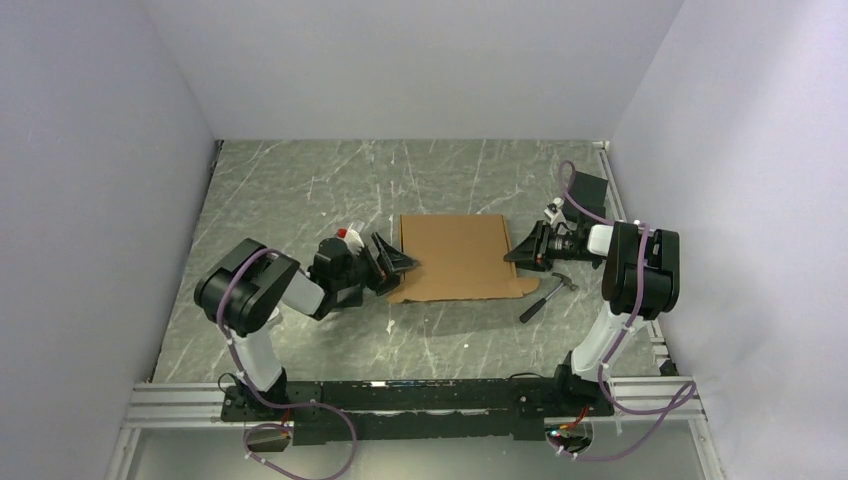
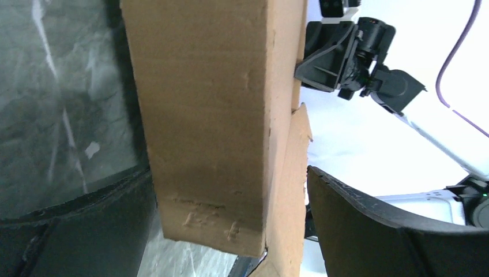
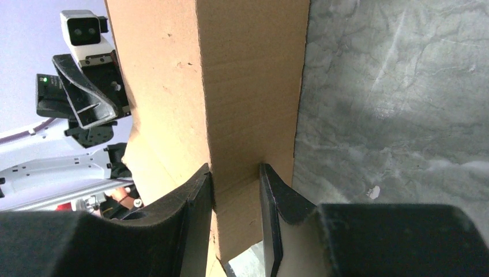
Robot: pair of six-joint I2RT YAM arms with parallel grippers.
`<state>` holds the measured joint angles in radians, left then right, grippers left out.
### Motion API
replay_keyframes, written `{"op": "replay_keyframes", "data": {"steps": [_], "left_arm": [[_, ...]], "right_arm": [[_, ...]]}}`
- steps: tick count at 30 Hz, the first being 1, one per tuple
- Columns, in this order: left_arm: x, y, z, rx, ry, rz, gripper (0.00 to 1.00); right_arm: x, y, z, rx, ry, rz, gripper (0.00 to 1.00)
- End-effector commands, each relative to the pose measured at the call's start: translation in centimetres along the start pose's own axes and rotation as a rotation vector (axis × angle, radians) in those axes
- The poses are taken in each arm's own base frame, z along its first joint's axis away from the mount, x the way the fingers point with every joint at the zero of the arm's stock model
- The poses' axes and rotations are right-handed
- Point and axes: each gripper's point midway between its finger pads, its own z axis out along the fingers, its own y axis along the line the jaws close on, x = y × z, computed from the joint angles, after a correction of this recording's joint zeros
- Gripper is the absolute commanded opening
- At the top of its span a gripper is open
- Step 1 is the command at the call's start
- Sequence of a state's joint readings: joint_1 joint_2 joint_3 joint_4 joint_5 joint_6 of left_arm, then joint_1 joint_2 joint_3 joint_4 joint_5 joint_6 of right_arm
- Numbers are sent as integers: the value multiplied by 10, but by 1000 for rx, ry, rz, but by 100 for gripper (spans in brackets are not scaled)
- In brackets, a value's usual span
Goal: Fold the paper box
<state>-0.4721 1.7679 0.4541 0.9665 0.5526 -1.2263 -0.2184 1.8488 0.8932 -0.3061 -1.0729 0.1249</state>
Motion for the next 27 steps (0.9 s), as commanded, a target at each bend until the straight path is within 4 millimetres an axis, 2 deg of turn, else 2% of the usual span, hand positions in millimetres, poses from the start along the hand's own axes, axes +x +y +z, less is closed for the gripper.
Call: {"op": "replay_keyframes", "data": {"steps": [1, 6, 12, 15, 21, 24, 27], "left_arm": [[1, -10, 5, 92, -10, -45, 100], [1, -12, 13, 92, -13, -50, 98], [0, -9, 10, 55, -27, -57, 74], [-1, -12, 7, 47, -36, -56, 67], [-2, -18, 4, 33, -33, -92, 53], [-3, -22, 2, 30, -37, -117, 47], [-6, -27, 1, 9, -39, -139, 46]], "right_arm": [[24, -51, 7, 212, 61, 37, 33], [24, -51, 7, 210, 63, 36, 33], [19, -46, 6, 201, 52, 5, 37], [10, -35, 1, 189, 26, -45, 42], [-12, 1, -15, 154, -34, -194, 59], [-26, 27, -31, 153, -82, -336, 68], [-42, 59, -54, 184, -163, -529, 79]]}}
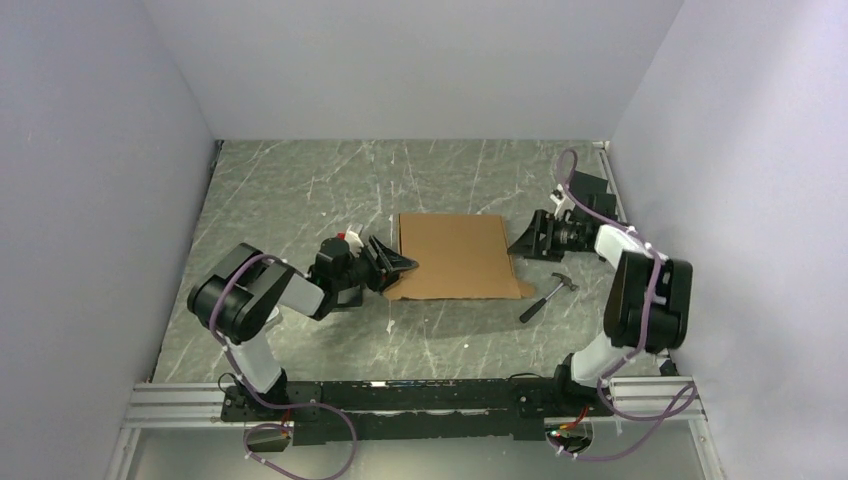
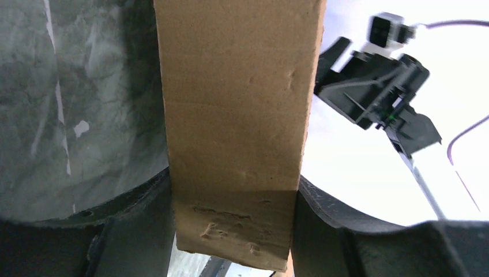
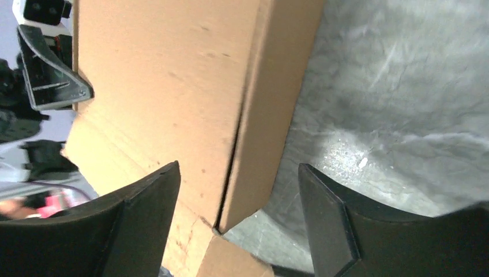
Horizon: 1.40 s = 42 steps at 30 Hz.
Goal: Fold the paper box
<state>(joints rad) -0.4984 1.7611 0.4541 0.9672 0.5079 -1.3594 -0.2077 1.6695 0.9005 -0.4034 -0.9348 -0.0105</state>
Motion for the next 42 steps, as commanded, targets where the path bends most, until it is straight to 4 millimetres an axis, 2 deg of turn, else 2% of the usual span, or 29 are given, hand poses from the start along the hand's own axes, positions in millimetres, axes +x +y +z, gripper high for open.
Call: {"op": "replay_keyframes", "data": {"steps": [1, 4, 5, 6, 11, 12, 14, 19, 24, 27, 30, 35, 38, 42], "left_arm": [[-5, -20, -3, -1, -14, -25, 46], [-6, -27, -4, -31, -4, -52, 47], [-6, -27, -5, -49, -3, -69, 47], [-7, -32, -6, -56, -7, -84, 47], [-14, -44, -16, -161, -47, -173, 49], [-14, -45, -19, -191, -54, -195, 49], [-17, -52, -23, -211, -68, -218, 49], [-22, -64, -28, -221, -90, -324, 48], [-28, -70, -28, -216, -103, -387, 46], [-30, -76, -26, -199, -101, -412, 45], [-31, -80, -25, -198, -99, -418, 45], [-31, -81, -25, -179, -98, -439, 45], [-31, -81, -26, -167, -103, -444, 46], [-31, -81, -28, -153, -106, -448, 48]], "right_arm": [[-48, 40, -43, 70, -155, -375, 81], [-54, 77, -62, 35, -204, -632, 89], [-49, 93, -64, 5, -195, -741, 96], [-42, 108, -67, -21, -185, -920, 99], [9, 172, -52, -154, -165, -1546, 100], [15, 180, -47, -170, -181, -1640, 100], [23, 191, -38, -239, -157, -1692, 100], [20, 191, -2, -128, -109, -1833, 100], [37, 191, 19, -118, -69, -1897, 100], [36, 178, 37, -16, -78, -1918, 100], [26, 169, 49, 105, -99, -1937, 100], [17, 171, 64, 230, -162, -1986, 100], [9, 168, 67, 317, -201, -1995, 95], [3, 172, 65, 352, -252, -1999, 79]]}}
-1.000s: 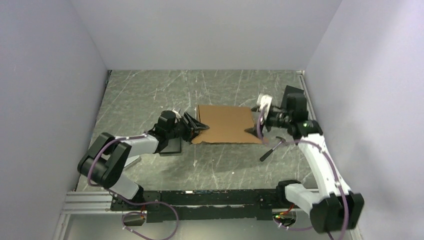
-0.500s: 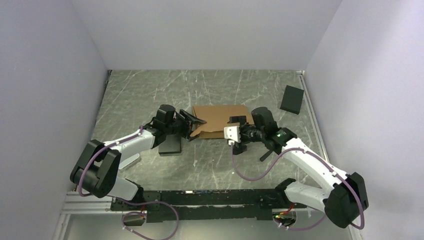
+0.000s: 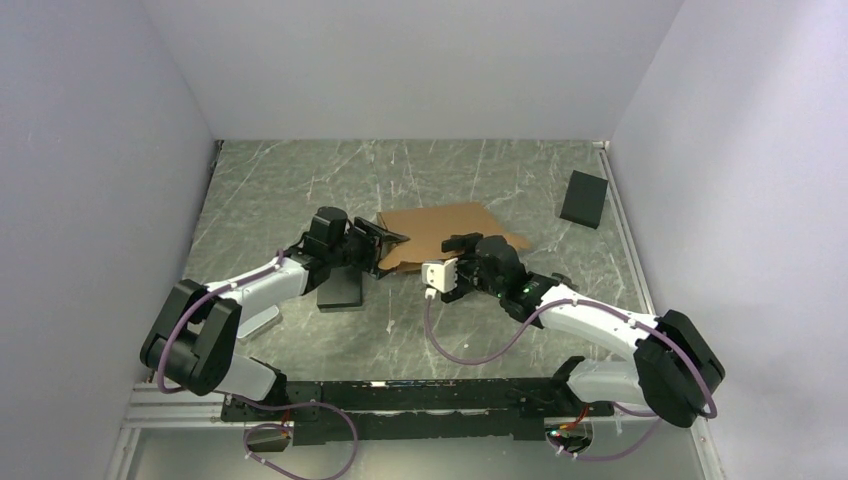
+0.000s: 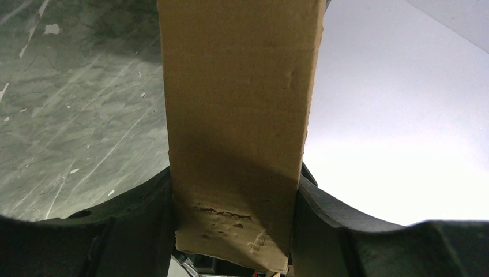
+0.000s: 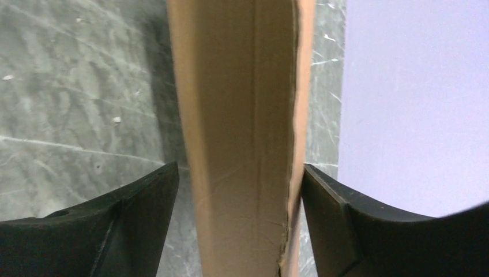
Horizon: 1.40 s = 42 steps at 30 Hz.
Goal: Fold the paper box
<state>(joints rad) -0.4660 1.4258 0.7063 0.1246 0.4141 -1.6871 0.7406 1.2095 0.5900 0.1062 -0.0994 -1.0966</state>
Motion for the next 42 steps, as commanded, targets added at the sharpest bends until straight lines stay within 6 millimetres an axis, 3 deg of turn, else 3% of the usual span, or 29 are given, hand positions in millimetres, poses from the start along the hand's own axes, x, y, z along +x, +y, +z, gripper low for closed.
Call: {"op": "replay_keyframes", "data": {"steps": [1, 7, 12, 17, 24, 26, 30, 33, 37, 42], "left_arm": [[7, -19, -9, 81, 21, 2, 48], [5, -22, -15, 102, 27, 3, 62], [-1, -23, -26, 121, -7, 32, 79], [-13, -23, -50, 80, -110, 152, 99], [-36, -46, -108, 82, -353, 537, 99], [-35, -54, -131, 117, -422, 669, 100], [-27, -57, -157, 202, -492, 860, 100], [-22, -50, -161, 238, -489, 947, 100], [-20, -32, -151, 215, -441, 985, 99], [-16, -24, -137, 214, -364, 1004, 100]], "right_arm": [[-5, -38, -3, 177, 6, -12, 74], [-8, -42, -5, 181, 0, 13, 52], [-13, -44, -8, 166, -22, 67, 47], [-21, -61, -19, 163, -69, 185, 44], [-41, -89, -42, 100, -158, 424, 42], [-47, -99, -50, 72, -167, 499, 42], [-62, -129, -65, 15, -246, 702, 41], [-68, -143, -69, -46, -306, 881, 41], [-68, -149, -63, -169, -369, 1204, 40], [-52, -132, -44, -327, -456, 1577, 40]]}}
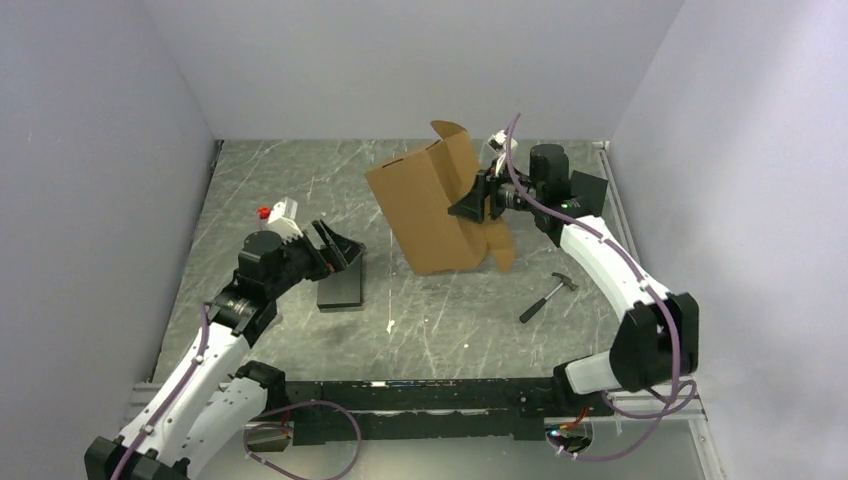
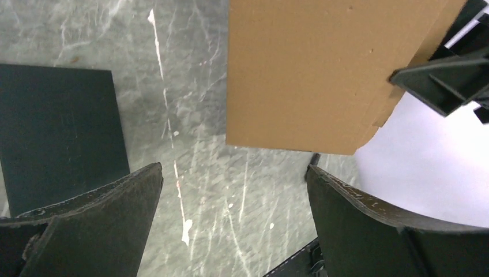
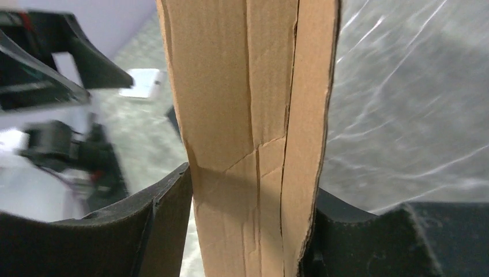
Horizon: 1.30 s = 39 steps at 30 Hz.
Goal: Fold the paper box
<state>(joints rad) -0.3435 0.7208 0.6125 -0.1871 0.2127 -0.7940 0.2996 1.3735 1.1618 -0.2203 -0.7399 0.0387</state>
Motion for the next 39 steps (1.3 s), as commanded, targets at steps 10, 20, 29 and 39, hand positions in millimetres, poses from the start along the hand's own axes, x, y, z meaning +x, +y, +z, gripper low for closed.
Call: {"op": "replay_keyframes", "data": {"steps": [10, 20, 29, 39], "left_arm": [[18, 8, 26, 19, 115, 49, 100], [29, 38, 66, -149, 294, 67, 100], [44, 22, 117, -117, 436, 154, 93], [89, -28, 160, -27, 566, 283, 76]], "right_arm": [[67, -41, 29, -129, -55, 765, 41], [131, -83, 50, -12, 22, 854, 43], [164, -103, 51, 84, 77, 836, 54], [177, -116, 47, 173, 120, 791, 69]]}}
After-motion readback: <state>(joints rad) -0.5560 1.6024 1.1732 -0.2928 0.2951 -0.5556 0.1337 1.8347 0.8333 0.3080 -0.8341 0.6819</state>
